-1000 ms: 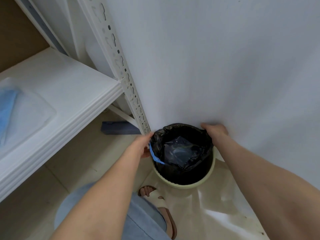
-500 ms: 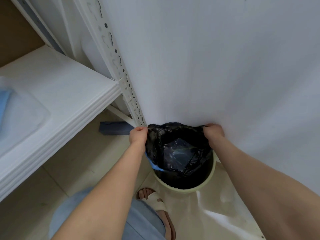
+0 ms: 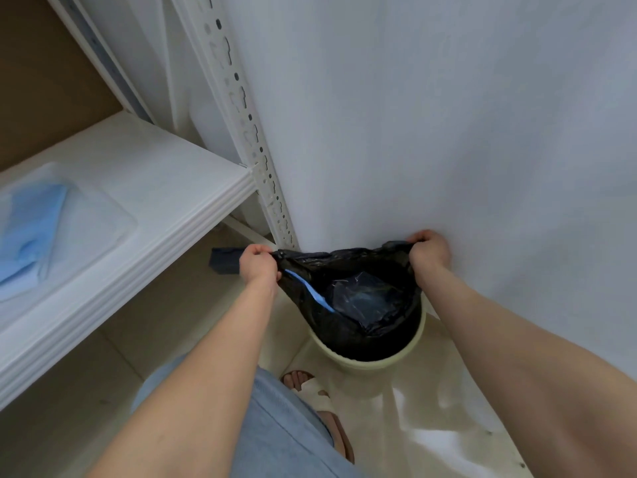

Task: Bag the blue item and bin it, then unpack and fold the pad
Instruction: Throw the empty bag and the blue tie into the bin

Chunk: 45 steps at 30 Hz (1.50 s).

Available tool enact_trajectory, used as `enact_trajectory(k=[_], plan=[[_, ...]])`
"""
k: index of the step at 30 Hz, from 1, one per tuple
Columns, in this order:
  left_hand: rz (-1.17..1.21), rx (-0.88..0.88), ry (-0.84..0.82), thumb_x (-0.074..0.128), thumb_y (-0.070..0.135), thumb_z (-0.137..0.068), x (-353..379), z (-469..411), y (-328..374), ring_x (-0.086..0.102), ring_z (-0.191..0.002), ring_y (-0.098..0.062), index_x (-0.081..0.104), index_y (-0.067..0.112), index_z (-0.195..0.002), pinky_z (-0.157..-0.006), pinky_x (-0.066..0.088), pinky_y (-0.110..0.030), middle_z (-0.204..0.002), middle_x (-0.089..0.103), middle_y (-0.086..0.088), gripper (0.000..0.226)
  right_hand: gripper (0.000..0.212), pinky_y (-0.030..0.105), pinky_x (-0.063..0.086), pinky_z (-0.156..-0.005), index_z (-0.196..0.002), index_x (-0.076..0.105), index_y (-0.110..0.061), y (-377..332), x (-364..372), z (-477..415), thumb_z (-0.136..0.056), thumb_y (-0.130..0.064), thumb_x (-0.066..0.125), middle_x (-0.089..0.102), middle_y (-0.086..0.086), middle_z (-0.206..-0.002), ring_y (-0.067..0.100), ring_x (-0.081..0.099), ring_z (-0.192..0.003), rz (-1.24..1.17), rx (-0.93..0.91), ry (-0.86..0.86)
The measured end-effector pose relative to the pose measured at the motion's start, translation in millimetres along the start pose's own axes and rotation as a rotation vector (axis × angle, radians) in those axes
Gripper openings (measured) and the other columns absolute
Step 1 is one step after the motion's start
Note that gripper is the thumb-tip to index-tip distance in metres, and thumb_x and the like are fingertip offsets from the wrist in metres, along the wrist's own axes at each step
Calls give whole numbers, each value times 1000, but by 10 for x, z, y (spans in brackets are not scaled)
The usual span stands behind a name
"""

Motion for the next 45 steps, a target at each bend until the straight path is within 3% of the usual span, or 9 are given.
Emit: enact_trajectory(k=[4, 6, 9, 13, 19, 25, 33, 38, 45], plan=[[-130, 64, 29, 37, -3, -82, -154, -7, 24, 56, -86, -29, 61, 20, -86, -74, 48, -30, -108, 64, -12, 33, 38, 25, 47, -60, -61, 58, -19, -43, 12, 86, -69, 10, 34, 65, 13, -91, 25, 56, -69, -54, -36, 23], [-360, 97, -42, 53, 9, -84, -124, -25, 54, 56, -105, -30, 58, 22, -116, -90, 48, -29, -125, 56, -11, 34, 38, 30, 52, -79, -88, 65, -22, -67, 31, 99, -77, 5, 40, 64, 13, -110, 27, 61, -87, -18, -70, -10], [-644, 118, -158, 72, 32, -76, -21, 31, 72, 47, -123, -34, 39, 25, -140, -102, 44, -41, -137, 46, -12, 73, 48, 34, 49, -96, -130, 52, -12, 2, 95, 136, -83, -18, 66, 57, 13, -129, 30, 59, -112, 142, -5, -116], [-736, 108, -297, 77, 38, -75, 109, 131, -52, 45, -129, -32, 24, 21, -148, -102, 44, -43, -146, 40, -10, 92, 27, 31, 50, -85, -111, 67, -5, 60, 151, 187, -85, -9, 59, 67, 15, -112, 31, 64, -102, 303, 26, -204], [-1077, 250, -187, 69, 50, -79, 129, 168, -25, 32, -133, -31, 34, 22, -143, -102, 38, -43, -145, 32, -12, 78, 37, 26, 48, -84, -96, 71, -18, -101, 218, 165, -83, 1, 42, 68, 8, -109, 26, 61, -94, 227, -93, -183], [-1181, 345, -372, 53, 48, -91, 539, 86, -26, 27, -139, -32, 23, 18, -149, -112, 30, -46, -151, 30, -12, 71, 33, 25, 42, -90, -122, 59, -18, -154, 403, 97, -90, -14, 54, 62, 7, -124, 26, 58, -112, 396, -174, -214], [-1259, 296, -481, 34, 44, -94, 931, -113, -243, 41, -129, -36, 36, 22, -139, -107, 33, -50, -142, 45, -14, 50, 25, 24, 37, -75, -104, 65, -20, -93, 498, -64, -98, -18, 41, 66, 8, -112, 26, 60, -102, 390, -217, -167], [-1111, 434, -402, 57, 34, -90, 988, 7, 31, 60, -110, -25, 64, 24, -115, -87, 47, -32, -117, 65, -4, 28, 26, 26, 42, -84, -111, 67, -19, -66, 473, -100, -98, -26, 45, 66, 7, -119, 26, 60, -110, 428, -216, -177], [-639, 500, -235, 57, 24, -88, 857, 239, 749, 61, -102, -21, 65, 31, -86, -83, 46, -27, -101, 67, 4, 11, 26, 27, 44, -88, -113, 68, -22, -72, 13, -70, -95, -24, 50, 66, 8, -121, 27, 60, -112, 393, -122, -51]])
Point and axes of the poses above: each hand's wrist, its own z-axis away from the middle knuckle, its own x-axis out of the palm, y = z × x, the point moved 8 cm from there along -z, towards the middle knuckle
